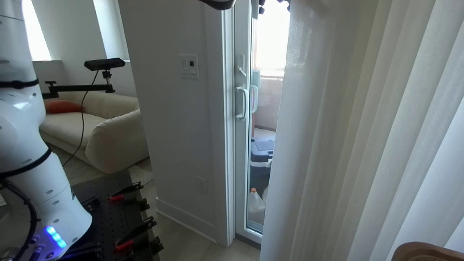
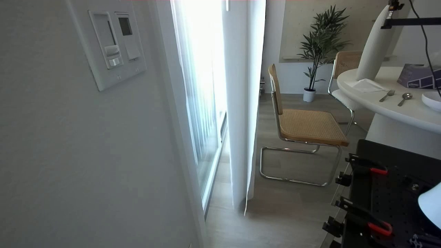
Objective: Close the curtain
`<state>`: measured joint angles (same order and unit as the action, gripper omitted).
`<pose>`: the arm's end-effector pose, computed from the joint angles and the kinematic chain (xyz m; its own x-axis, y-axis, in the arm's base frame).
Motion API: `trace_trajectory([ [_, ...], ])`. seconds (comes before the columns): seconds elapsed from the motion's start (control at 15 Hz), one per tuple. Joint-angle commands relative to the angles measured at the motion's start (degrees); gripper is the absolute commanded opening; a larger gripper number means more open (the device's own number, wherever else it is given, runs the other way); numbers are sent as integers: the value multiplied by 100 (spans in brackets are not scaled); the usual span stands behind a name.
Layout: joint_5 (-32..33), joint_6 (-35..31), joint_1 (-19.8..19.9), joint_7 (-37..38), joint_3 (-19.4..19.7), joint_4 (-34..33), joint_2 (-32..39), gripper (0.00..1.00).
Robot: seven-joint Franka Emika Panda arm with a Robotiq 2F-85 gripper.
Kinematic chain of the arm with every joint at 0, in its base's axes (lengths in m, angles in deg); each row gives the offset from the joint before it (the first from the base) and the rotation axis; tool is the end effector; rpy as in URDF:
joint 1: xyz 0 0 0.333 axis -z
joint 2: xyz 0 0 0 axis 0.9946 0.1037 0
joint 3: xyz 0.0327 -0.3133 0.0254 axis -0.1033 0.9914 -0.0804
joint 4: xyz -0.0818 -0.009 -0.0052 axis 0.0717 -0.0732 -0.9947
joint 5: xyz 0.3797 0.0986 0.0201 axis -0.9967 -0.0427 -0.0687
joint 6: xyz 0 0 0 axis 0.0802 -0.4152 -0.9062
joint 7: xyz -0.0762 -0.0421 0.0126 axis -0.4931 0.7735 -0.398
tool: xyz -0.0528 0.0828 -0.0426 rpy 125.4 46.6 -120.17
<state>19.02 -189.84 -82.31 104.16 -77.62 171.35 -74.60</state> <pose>0.6504 -0.1277 0.6367 0.5989 -0.3252 0.7319 -0.6534 -0.7269 0.2117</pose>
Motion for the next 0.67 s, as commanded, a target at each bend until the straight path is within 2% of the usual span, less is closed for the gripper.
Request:
trace_trajectory([
  [0.0, 64, -212, 7, 239, 31, -67, 106, 100],
  [0.07, 74, -210, -2, 243, 35, -80, 127, 75],
  [0.13, 87, -220, -9, 251, 39, -82, 139, 74],
  [0.6, 124, -290, -23, 359, 54, 11, 45, 20],
])
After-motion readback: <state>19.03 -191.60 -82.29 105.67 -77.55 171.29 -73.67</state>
